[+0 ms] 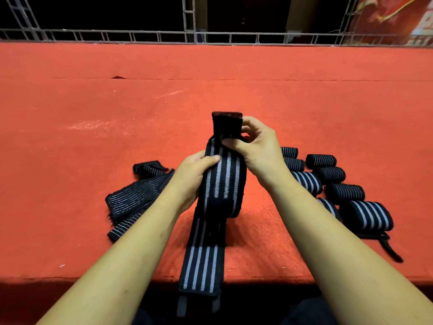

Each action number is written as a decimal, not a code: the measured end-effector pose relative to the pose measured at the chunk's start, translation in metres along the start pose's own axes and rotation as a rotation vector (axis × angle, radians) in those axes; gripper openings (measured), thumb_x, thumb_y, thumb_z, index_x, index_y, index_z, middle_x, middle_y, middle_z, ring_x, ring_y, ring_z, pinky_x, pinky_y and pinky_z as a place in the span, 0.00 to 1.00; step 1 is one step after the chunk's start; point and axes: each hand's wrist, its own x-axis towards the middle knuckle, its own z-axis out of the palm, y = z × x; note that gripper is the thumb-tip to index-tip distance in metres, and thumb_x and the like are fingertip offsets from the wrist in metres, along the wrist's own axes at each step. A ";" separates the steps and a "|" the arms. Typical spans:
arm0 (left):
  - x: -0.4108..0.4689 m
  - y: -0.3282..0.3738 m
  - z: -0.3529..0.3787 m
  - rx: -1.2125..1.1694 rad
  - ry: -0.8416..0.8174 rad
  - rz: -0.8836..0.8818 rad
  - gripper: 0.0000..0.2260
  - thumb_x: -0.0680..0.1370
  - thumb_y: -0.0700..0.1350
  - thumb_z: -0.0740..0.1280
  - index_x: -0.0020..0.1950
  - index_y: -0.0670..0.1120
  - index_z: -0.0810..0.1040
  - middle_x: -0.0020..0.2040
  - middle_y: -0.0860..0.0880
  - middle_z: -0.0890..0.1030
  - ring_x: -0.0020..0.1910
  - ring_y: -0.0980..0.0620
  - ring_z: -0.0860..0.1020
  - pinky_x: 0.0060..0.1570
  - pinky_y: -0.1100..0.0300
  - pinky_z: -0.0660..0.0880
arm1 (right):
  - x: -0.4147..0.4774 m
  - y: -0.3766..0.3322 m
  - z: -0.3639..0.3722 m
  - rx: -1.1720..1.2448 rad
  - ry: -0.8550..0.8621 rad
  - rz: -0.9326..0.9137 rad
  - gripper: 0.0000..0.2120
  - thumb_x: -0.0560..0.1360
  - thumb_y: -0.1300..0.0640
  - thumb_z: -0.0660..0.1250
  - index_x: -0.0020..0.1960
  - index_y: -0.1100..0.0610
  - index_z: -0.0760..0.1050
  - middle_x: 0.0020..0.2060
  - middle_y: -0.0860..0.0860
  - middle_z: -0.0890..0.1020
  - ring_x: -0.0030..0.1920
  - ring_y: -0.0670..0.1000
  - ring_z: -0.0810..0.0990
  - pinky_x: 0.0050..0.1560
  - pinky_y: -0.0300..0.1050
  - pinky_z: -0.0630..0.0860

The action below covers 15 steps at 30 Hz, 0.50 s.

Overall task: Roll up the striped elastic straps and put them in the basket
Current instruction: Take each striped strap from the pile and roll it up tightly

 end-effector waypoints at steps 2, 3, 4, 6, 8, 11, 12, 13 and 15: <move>0.001 -0.001 0.001 -0.120 0.035 -0.004 0.11 0.82 0.40 0.60 0.49 0.42 0.82 0.45 0.44 0.83 0.44 0.48 0.82 0.47 0.53 0.76 | 0.000 0.004 0.000 0.027 -0.016 0.015 0.12 0.70 0.70 0.73 0.50 0.57 0.81 0.45 0.53 0.83 0.43 0.50 0.81 0.47 0.49 0.81; 0.003 -0.001 0.001 -0.205 0.057 -0.015 0.14 0.83 0.42 0.60 0.46 0.43 0.84 0.43 0.44 0.84 0.43 0.48 0.82 0.46 0.55 0.77 | 0.000 0.007 0.000 0.044 -0.025 0.017 0.11 0.70 0.71 0.73 0.47 0.57 0.80 0.44 0.53 0.83 0.43 0.49 0.81 0.47 0.48 0.80; 0.004 -0.001 0.000 -0.271 0.067 -0.026 0.16 0.83 0.45 0.59 0.44 0.44 0.85 0.42 0.45 0.84 0.43 0.49 0.82 0.45 0.56 0.78 | -0.001 0.009 0.001 0.058 -0.034 0.016 0.10 0.70 0.71 0.73 0.45 0.58 0.80 0.43 0.53 0.83 0.43 0.48 0.80 0.48 0.47 0.79; 0.007 -0.002 -0.004 -0.288 0.017 -0.053 0.22 0.82 0.56 0.59 0.51 0.41 0.85 0.45 0.42 0.84 0.45 0.46 0.83 0.45 0.55 0.80 | -0.001 0.014 0.001 0.051 -0.050 0.023 0.11 0.70 0.74 0.71 0.43 0.59 0.81 0.41 0.52 0.84 0.43 0.45 0.81 0.48 0.45 0.79; 0.009 -0.006 -0.006 -0.255 -0.035 -0.056 0.26 0.79 0.60 0.61 0.58 0.39 0.81 0.48 0.41 0.84 0.47 0.45 0.83 0.47 0.54 0.79 | -0.001 0.018 0.001 0.033 -0.062 0.038 0.14 0.70 0.76 0.67 0.44 0.59 0.83 0.42 0.52 0.85 0.44 0.45 0.82 0.49 0.42 0.79; 0.013 -0.013 -0.009 -0.193 -0.055 0.028 0.13 0.78 0.48 0.68 0.58 0.42 0.80 0.48 0.45 0.85 0.46 0.49 0.83 0.47 0.56 0.79 | -0.002 0.023 -0.001 -0.008 -0.097 0.035 0.18 0.70 0.78 0.61 0.47 0.61 0.84 0.46 0.53 0.86 0.49 0.46 0.83 0.53 0.40 0.79; 0.014 -0.015 -0.010 -0.163 -0.059 0.053 0.11 0.78 0.44 0.68 0.58 0.42 0.80 0.49 0.46 0.85 0.47 0.49 0.83 0.47 0.57 0.79 | -0.002 0.025 -0.002 -0.026 -0.109 0.033 0.19 0.70 0.78 0.60 0.47 0.61 0.84 0.48 0.53 0.86 0.50 0.46 0.83 0.55 0.40 0.78; 0.015 -0.018 -0.011 -0.135 -0.060 0.072 0.10 0.78 0.40 0.68 0.59 0.42 0.79 0.50 0.46 0.85 0.48 0.49 0.83 0.48 0.57 0.79 | -0.002 0.027 -0.003 -0.032 -0.114 0.042 0.19 0.71 0.77 0.58 0.46 0.61 0.84 0.49 0.53 0.85 0.52 0.47 0.83 0.56 0.40 0.77; 0.017 -0.022 -0.012 -0.087 -0.046 0.093 0.10 0.80 0.37 0.65 0.61 0.42 0.78 0.51 0.45 0.85 0.50 0.49 0.82 0.51 0.56 0.78 | -0.002 0.031 -0.005 0.010 -0.110 0.097 0.17 0.72 0.72 0.59 0.49 0.61 0.84 0.50 0.52 0.85 0.52 0.47 0.82 0.56 0.43 0.77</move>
